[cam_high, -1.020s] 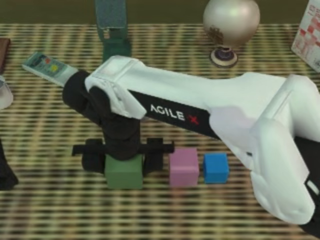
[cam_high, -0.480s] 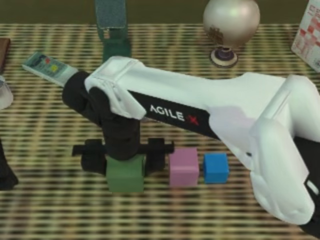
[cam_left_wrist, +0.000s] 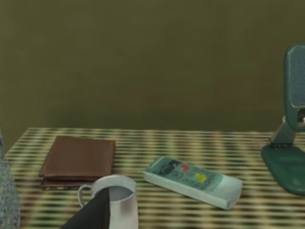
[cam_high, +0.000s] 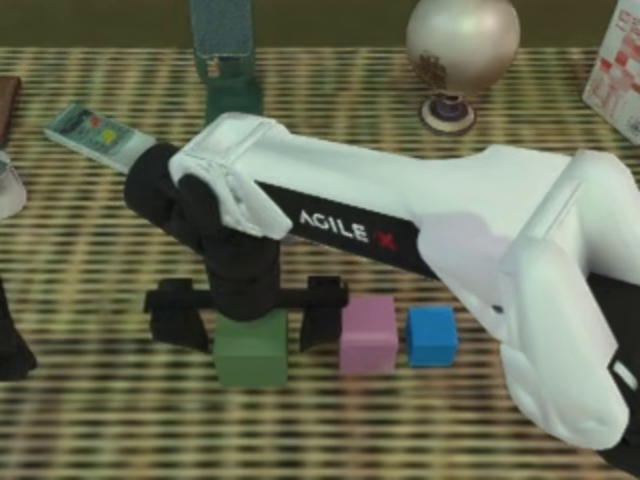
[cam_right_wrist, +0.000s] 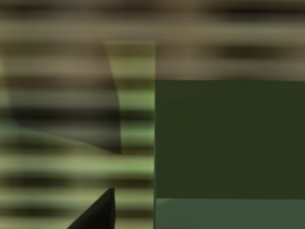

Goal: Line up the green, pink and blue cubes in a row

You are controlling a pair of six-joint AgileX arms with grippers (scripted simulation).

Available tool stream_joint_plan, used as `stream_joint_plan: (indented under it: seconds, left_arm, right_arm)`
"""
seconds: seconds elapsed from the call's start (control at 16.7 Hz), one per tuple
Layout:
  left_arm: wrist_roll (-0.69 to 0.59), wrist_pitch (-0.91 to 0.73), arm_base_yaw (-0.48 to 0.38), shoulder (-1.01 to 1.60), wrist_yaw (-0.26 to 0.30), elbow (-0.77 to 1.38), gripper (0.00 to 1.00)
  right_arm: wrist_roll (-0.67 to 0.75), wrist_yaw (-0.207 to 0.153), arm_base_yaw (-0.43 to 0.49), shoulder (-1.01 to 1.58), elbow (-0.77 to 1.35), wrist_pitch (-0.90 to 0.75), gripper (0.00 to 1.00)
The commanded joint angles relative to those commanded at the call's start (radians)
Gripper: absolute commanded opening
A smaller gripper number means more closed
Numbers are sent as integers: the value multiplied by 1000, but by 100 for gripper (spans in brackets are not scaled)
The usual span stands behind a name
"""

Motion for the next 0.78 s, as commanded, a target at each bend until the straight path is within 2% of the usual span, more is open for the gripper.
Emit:
stream_joint_plan:
  seconds: [0.24,0.6,0.78]
  left_arm:
    - [0,0,0,0,0,0,100]
    - [0,0,0,0,0,0,100]
    - [0,0,0,0,0,0,100]
  right_arm:
    - [0,0,0,3,17,-17,100]
    - [2,0,6,11,250,-243,100]
    - [-1,0,7,7,291,-284,100]
